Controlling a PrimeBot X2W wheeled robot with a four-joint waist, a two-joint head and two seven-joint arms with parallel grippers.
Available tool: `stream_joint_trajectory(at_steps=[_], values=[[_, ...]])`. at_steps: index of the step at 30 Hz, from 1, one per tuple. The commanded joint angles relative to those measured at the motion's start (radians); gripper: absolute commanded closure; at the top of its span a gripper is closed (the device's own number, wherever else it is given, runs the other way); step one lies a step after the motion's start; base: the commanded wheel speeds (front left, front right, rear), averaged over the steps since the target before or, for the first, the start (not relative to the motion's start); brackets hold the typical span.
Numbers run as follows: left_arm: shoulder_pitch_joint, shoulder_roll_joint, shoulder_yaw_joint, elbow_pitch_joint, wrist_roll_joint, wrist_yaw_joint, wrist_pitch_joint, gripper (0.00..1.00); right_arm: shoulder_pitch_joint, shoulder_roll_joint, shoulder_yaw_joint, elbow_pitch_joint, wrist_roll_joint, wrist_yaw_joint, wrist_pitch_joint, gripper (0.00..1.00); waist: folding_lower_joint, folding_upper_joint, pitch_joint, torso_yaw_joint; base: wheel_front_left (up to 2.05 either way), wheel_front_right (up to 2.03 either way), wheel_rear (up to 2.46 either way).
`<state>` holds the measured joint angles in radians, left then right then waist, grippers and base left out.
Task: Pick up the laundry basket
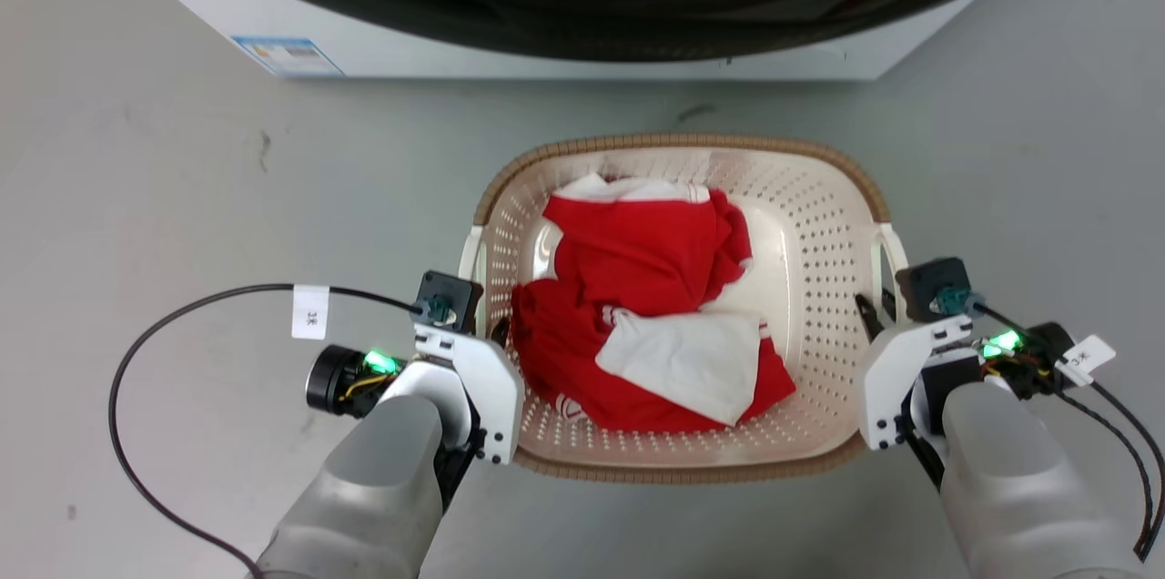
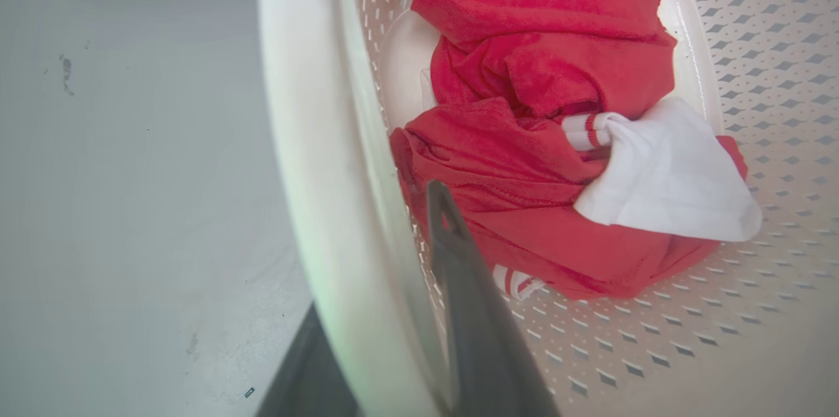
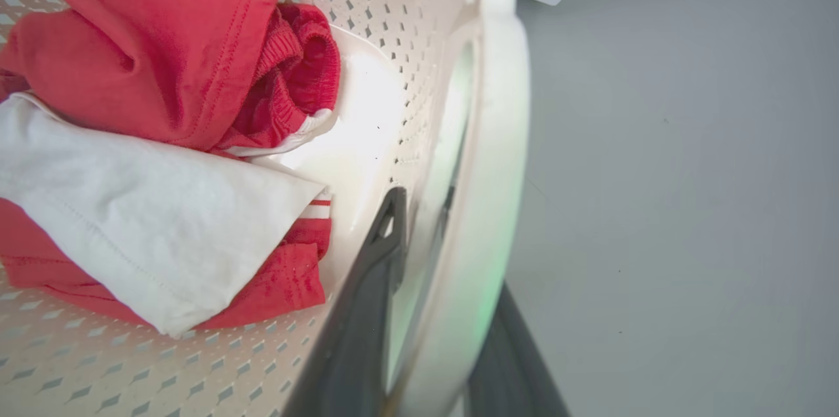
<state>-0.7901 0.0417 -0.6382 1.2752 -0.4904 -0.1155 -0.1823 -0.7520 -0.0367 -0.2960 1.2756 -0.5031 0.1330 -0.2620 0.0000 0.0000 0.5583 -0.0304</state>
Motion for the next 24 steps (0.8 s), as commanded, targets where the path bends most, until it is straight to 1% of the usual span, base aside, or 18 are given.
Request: stream_joint_trajectory(at_steps=[1, 8, 19, 24], values=[[0.018, 0.016, -0.002, 0.007, -0.001, -0.007, 0.004, 1.00, 0.018, -0.025, 0.009, 0.000, 0.004, -0.004, 0.002, 1.00, 0.0000, 0.0000, -0.070, 0.018, 0.00, 0.00, 0.00], [0.075, 0.026, -0.006, 0.012, -0.022, -0.008, 0.038, 1.00, 0.085, -0.025, 0.097, 0.010, 0.083, -0.004, 0.023, 1.00, 0.0000, 0.0000, -0.192, 0.034, 0.00, 0.00, 0.00], [0.166, 0.055, -0.016, 0.014, -0.054, -0.013, 0.116, 1.00, 0.189, -0.026, 0.348, 0.012, 0.307, -0.004, 0.095, 1.00, 0.0000, 0.0000, -0.346, 0.037, 0.00, 0.00, 0.00], [0.195, 0.060, -0.023, 0.014, -0.068, -0.014, 0.161, 1.00, 0.216, -0.025, 0.469, 0.013, 0.414, -0.003, 0.136, 1.00, 0.0000, 0.0000, -0.405, 0.039, 0.00, 0.00, 0.00]])
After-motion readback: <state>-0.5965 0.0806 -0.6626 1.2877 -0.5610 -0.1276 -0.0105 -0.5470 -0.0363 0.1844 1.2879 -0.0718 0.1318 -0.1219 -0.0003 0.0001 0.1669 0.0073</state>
